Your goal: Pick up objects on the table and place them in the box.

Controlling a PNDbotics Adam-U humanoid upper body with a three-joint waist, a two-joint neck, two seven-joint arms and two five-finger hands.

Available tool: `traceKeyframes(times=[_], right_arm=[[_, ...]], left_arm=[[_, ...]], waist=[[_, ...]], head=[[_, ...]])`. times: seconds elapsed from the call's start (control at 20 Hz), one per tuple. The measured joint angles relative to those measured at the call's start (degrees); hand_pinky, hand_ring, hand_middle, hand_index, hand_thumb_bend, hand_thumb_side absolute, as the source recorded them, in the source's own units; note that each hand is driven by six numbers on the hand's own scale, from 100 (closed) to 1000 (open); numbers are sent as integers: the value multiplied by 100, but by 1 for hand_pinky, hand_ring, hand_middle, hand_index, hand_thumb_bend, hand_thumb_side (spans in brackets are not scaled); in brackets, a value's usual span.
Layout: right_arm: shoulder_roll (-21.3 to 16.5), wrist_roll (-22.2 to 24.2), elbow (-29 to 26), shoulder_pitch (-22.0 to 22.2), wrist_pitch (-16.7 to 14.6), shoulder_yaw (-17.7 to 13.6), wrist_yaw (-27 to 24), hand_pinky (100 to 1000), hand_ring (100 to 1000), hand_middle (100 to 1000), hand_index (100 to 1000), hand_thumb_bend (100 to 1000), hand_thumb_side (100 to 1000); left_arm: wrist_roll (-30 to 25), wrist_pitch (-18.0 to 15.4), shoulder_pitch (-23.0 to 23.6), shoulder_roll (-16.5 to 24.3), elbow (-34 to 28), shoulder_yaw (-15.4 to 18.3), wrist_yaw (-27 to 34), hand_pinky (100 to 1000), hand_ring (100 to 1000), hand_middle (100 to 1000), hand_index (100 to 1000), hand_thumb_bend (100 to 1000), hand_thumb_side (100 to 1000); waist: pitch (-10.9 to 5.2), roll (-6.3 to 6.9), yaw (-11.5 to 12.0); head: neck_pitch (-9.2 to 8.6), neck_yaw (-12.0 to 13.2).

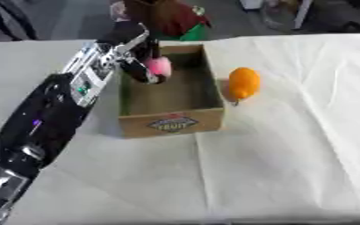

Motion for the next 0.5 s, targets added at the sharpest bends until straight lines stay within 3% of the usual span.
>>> traceKeyframes(times=[0.2,0.25,0.35,0.5], right_arm=[[11,7,1,0,-7,0,-3,492,633,663,815,328,100],[11,7,2,0,-7,0,-3,492,632,662,815,327,100],[12,6,3,0,-8,0,-3,492,632,662,814,327,100],[13,5,20,0,-10,-1,-4,491,631,661,814,327,100]], left_arm=[[171,-26,38,-51,-7,-19,96,621,520,519,646,854,100],[222,-26,56,-54,-22,-21,125,644,550,552,675,911,100],[287,-31,93,-54,-95,-39,190,677,594,602,710,981,164],[308,-37,150,-47,-243,-54,274,726,668,699,764,1000,214]], waist=[[0,-5,-4],[0,-5,-4],[0,-3,2],[0,17,34]], head=[[-1,5],[-1,2],[-2,-10],[-4,-33]])
